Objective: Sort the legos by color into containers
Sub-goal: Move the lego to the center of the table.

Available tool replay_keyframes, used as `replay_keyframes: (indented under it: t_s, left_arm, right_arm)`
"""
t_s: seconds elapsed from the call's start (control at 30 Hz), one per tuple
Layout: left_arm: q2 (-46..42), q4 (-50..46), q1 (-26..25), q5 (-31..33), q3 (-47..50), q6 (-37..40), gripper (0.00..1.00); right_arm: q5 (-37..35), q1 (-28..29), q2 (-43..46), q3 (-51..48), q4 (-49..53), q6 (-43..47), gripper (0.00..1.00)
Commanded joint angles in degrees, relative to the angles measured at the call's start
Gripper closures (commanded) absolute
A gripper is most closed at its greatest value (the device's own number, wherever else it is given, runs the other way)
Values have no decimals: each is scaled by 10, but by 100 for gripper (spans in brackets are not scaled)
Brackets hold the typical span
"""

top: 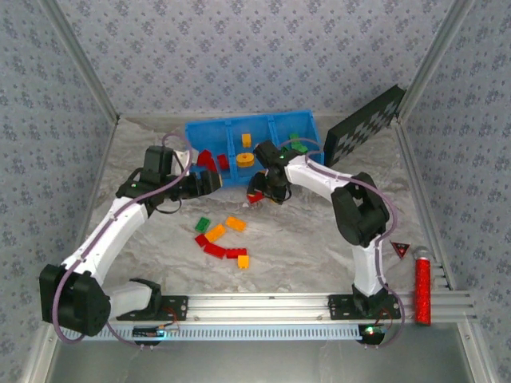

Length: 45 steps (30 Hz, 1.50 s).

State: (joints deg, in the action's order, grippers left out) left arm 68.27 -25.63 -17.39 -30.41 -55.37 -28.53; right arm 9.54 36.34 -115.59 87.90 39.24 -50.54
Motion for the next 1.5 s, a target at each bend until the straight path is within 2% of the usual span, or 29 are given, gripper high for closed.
replay_keyframes:
  t_s: [0.0,0.13,0.23,0.47,0.63,0.77,1.2,1.47]
  left_arm:
    - [-11,-32,14,-4,-22,45,27]
    - [-18,-46,31,-13,-22,70,26]
    - [-21,-76,14,15,-37,105,26]
    - [-38,-83,1,24,-26,119,25]
    - [-44,-88,1,34,-22,123,25]
    - [-47,-95,1,41,-25,129,25]
    - [-49,-96,1,47,-23,130,24]
    - [-43,-98,2,44,-31,128,24]
  right_arm:
    - [-31,-3,-18,2,3,-72,33]
    - [-33,0,-41,21,-8,-95,33]
    - [-46,5,-49,31,-13,-104,33]
    - [-49,7,-63,46,-20,-103,36]
    - [-70,10,-91,89,31,-78,44]
    - [-82,16,-114,115,102,-24,47]
    - [-90,26,-47,-41,136,16,58]
    - [-117,52,48,-64,158,36,51]
